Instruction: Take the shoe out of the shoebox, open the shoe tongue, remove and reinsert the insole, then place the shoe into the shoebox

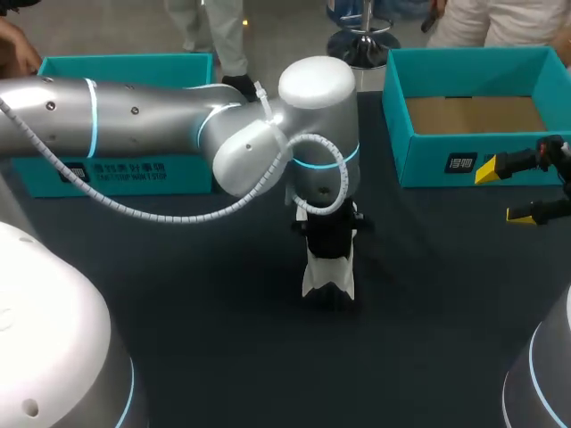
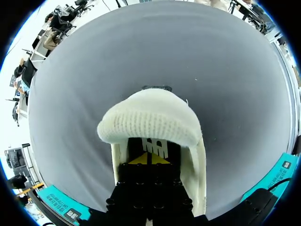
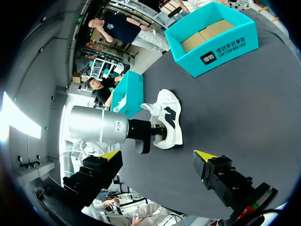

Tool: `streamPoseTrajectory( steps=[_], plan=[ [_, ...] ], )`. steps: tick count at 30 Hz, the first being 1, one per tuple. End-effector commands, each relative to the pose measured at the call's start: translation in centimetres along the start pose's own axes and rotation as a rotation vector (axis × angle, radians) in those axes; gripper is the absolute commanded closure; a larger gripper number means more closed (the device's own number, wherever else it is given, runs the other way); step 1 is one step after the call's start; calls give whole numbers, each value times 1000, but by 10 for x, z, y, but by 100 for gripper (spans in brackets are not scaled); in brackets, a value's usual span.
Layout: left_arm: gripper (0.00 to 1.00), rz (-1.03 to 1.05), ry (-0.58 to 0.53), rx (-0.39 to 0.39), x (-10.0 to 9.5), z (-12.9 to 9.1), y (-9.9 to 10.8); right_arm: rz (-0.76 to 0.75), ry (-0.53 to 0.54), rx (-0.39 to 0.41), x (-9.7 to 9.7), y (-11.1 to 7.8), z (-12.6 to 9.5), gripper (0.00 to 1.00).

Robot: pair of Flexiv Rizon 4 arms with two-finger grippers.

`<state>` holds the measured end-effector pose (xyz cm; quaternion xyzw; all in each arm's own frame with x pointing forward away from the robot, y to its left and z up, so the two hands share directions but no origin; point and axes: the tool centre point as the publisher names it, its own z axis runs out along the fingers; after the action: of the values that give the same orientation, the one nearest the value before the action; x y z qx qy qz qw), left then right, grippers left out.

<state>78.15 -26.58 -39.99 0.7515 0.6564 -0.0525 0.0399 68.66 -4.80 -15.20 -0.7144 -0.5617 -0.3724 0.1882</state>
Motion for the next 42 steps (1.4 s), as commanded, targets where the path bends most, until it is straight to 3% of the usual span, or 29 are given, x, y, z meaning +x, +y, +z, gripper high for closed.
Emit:
streamPoseTrajectory(
  steps=[1,9,23,24,25,28,31,33,35,38,41,42],
  plan=[
    [100,4,25,-49,0,9,0,1,-2,-3,0,-2,0,0],
    [100,-17,20,-116,8,-14,6,1,-2,-3,0,-2,0,0],
    [100,-38,1,-330,10,-46,34,1,-2,-3,0,-2,0,0],
    [99,-36,-3,-339,9,-48,34,1,-2,-3,0,-2,0,0],
    [90,-34,-4,-352,8,-50,34,1,-2,-3,0,-2,0,0],
    [91,-33,0,-380,8,-53,35,1,-2,-3,0,-2,0,0],
    [84,-32,8,-386,10,-54,36,1,-2,-3,0,-2,0,0],
    [77,-33,16,-383,13,-53,38,1,-2,-3,0,-2,0,0],
    [61,-33,27,-379,15,-50,42,1,-2,-3,0,-2,0,0],
    [51,-38,33,-375,16,-48,44,1,-2,-3,0,-2,0,0],
    [9,-41,31,-371,16,-50,45,1,-2,-3,0,-2,0,0],
    [0,-41,31,-370,16,-51,45,1,-2,-3,0,-2,0,0]
  ],
)
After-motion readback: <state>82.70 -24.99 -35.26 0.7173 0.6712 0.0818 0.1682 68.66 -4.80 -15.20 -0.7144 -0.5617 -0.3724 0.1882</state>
